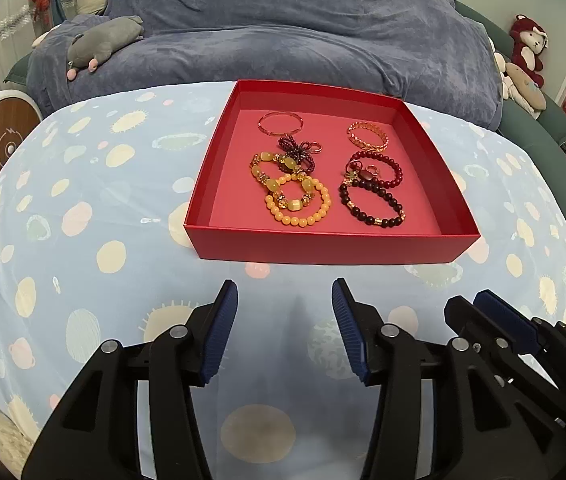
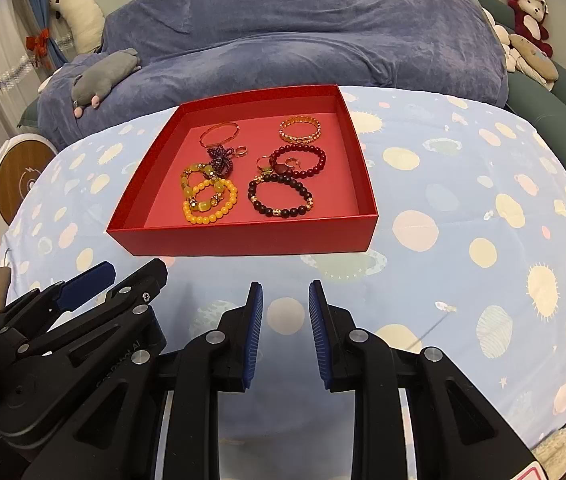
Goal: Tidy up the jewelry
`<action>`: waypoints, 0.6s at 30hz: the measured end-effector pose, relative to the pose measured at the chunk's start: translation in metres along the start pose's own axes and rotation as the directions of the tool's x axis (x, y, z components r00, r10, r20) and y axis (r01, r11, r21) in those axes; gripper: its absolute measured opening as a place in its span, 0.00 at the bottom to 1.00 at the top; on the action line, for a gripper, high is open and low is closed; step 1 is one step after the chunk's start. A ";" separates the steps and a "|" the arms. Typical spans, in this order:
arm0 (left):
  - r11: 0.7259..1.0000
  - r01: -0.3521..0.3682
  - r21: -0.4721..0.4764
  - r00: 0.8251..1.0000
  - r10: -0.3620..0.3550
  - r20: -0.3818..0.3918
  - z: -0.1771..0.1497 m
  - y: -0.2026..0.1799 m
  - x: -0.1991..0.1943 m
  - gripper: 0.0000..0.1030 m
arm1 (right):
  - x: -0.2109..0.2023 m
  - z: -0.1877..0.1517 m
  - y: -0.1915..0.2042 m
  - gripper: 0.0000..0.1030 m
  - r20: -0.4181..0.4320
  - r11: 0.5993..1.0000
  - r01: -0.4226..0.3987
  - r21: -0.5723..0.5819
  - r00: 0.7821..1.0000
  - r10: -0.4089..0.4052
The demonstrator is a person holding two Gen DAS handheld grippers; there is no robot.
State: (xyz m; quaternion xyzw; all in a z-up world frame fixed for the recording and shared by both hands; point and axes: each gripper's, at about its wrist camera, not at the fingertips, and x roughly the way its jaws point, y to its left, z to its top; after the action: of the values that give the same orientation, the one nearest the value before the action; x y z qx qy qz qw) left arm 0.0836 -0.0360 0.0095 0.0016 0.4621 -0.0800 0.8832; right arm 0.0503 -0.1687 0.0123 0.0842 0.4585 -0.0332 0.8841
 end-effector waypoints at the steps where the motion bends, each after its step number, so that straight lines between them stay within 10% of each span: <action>1: 1.000 0.002 0.000 1.000 -0.002 -0.001 0.000 0.000 0.000 0.45 | 0.000 0.000 -0.001 0.24 0.000 1.000 0.001 0.000 1.000 -0.001; 18: 0.999 -0.031 0.007 1.000 0.031 0.001 0.000 -0.003 0.001 0.54 | -0.001 0.002 -0.002 0.27 0.005 1.000 0.027 -0.012 1.000 -0.027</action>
State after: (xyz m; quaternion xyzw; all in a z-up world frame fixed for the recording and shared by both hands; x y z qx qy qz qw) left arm 0.0841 -0.0388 0.0089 0.0121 0.4611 -0.0678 0.8847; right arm 0.0506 -0.1712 0.0141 0.0726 0.4578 -0.0426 0.8850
